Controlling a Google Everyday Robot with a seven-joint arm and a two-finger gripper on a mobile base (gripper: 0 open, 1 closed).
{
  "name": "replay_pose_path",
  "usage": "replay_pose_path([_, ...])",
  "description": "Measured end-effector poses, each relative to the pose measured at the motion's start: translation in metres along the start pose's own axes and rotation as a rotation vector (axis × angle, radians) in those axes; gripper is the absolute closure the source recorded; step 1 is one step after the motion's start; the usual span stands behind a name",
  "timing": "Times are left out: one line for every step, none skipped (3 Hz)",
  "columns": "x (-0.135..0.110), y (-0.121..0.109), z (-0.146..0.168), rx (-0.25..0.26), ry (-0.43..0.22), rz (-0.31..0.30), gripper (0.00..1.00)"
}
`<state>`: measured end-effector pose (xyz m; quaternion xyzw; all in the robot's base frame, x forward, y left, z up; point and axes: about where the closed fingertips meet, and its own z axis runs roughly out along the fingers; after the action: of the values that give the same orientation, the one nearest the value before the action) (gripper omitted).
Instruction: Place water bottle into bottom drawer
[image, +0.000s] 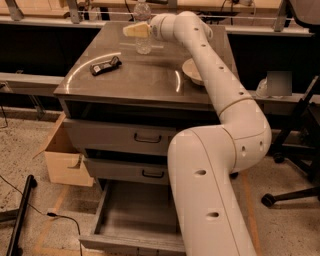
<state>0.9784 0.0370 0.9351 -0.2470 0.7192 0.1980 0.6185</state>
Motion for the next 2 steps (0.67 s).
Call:
replay_pose_path([-0.0008,-0.0025,0.0096,0.015,-0.023,0.005,0.18])
replay_pose_path([-0.0029,-0.0049,0.0156,0.032,-0.044,0.000,0.43])
